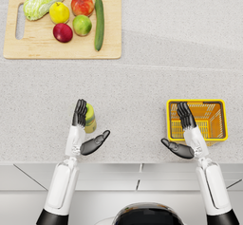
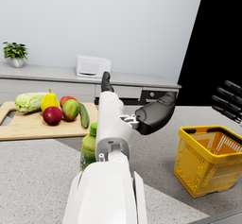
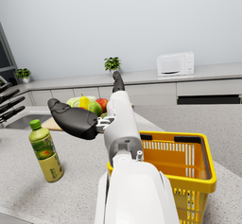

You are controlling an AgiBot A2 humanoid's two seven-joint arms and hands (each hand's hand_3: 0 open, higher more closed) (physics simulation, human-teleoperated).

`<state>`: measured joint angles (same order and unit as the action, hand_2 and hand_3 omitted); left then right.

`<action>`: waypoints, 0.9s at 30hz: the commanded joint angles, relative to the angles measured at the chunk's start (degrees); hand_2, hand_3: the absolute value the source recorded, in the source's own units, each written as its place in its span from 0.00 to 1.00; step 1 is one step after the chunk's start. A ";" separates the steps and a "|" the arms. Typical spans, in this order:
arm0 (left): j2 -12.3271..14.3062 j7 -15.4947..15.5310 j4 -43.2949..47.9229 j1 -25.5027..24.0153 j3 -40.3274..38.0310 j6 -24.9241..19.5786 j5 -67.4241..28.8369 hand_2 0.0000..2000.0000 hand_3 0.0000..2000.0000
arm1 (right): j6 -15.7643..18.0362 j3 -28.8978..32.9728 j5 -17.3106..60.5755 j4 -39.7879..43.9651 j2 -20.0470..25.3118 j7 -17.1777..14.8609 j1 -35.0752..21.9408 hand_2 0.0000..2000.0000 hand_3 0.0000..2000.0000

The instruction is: Pick up the green tea and place it into the yellow basket

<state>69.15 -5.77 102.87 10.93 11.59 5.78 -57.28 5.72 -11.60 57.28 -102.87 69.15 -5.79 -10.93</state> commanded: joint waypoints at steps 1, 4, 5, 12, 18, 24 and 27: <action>0.00 0.00 0.00 0.00 0.00 0.00 0.00 0.00 0.00 | 0.00 0.00 0.00 0.00 0.00 0.00 0.00 0.00 0.00; 0.00 0.00 0.00 0.00 0.00 0.00 0.00 0.00 0.00 | 0.00 0.00 0.00 0.00 0.00 0.00 0.00 0.00 0.00; 0.00 0.00 0.00 0.00 0.00 0.00 0.00 0.00 0.00 | 0.00 0.00 0.00 0.00 0.00 0.00 0.00 0.00 0.00; 0.00 0.00 0.00 0.00 0.00 0.00 0.00 0.00 0.00 | 0.00 0.00 0.00 0.00 0.00 0.00 0.00 0.00 0.00; 1.41 4.67 1.09 1.43 -5.13 -4.68 -2.51 0.00 0.00 | -4.21 3.62 2.51 -2.04 1.93 4.26 -2.63 0.00 0.00; 2.21 5.62 -0.66 2.01 -9.46 -5.63 -17.83 0.00 0.00 | -5.51 12.20 17.84 -4.52 2.29 5.58 -1.56 0.00 0.00; 2.70 5.71 -5.37 2.39 -8.08 -5.72 -21.95 0.00 0.00 | -5.64 14.81 21.95 -6.59 2.56 5.71 -1.65 0.00 0.00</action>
<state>71.75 -0.04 100.39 12.44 3.40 0.04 -79.90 0.05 0.56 79.90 -107.88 71.80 -0.06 -12.11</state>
